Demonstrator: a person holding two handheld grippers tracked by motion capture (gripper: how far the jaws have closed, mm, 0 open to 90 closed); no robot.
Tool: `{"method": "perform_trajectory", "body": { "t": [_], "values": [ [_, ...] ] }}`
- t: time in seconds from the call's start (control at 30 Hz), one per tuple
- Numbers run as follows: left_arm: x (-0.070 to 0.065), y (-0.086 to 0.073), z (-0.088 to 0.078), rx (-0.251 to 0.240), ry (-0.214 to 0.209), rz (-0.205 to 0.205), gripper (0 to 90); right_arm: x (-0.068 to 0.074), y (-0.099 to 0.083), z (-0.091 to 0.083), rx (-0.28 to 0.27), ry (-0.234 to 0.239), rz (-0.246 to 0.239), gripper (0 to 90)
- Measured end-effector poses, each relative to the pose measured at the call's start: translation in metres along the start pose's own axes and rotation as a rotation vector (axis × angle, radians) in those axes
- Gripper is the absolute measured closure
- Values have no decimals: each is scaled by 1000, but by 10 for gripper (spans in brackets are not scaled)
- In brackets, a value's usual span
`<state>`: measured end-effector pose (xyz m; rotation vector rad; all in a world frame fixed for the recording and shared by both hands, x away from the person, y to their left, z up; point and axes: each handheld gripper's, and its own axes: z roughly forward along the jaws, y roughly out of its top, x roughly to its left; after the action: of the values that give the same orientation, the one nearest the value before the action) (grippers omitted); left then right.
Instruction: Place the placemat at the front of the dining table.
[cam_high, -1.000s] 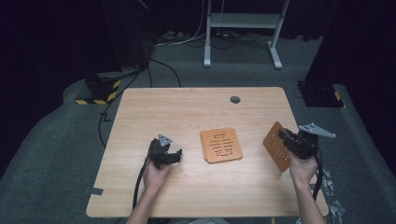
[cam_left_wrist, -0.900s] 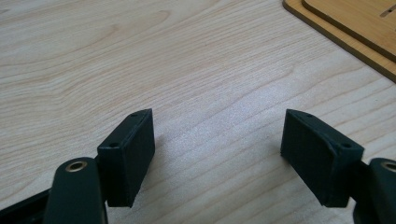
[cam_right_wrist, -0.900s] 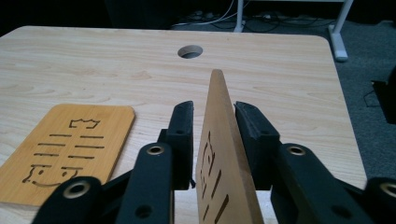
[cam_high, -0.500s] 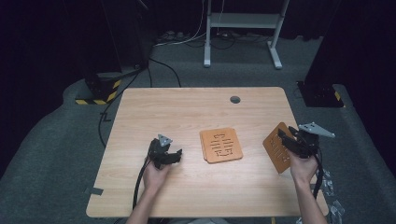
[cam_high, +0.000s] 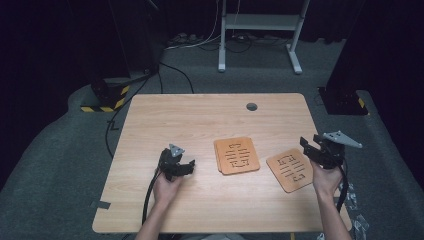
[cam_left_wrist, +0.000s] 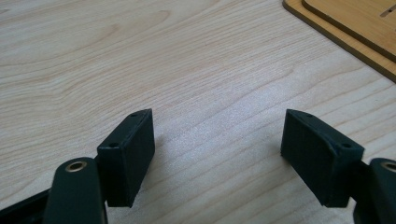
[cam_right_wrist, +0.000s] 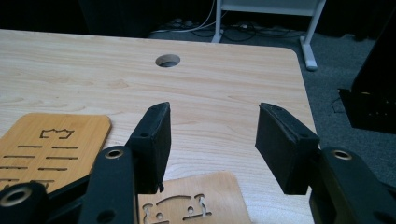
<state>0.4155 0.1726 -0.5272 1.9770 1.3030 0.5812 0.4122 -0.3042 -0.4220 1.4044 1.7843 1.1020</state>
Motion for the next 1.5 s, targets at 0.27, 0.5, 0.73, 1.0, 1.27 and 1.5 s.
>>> {"method": "perform_trajectory", "body": {
  "t": [0.27, 0.5, 0.73, 1.0, 1.27, 1.5],
  "values": [
    [0, 0, 0, 0, 0, 0, 259, 5, 1, -5, -20, 13, -1, 430],
    [0, 0, 0, 0, 0, 0, 259, 19, -5, -14, -34, 63, -9, 415],
    [0, 0, 0, 0, 0, 1, 258, 45, -26, -15, -9, 137, -29, 412],
    [0, 0, 0, 0, 0, 0, 259, 87, -62, -5, 46, 255, -47, 410],
    [0, 0, 0, 0, 0, 1, 259, 131, -96, 17, 197, 355, -183, 404],
    [0, 0, 0, 0, 3, -3, 259, 150, -104, 30, 276, 352, -301, 341]
  ]
}}
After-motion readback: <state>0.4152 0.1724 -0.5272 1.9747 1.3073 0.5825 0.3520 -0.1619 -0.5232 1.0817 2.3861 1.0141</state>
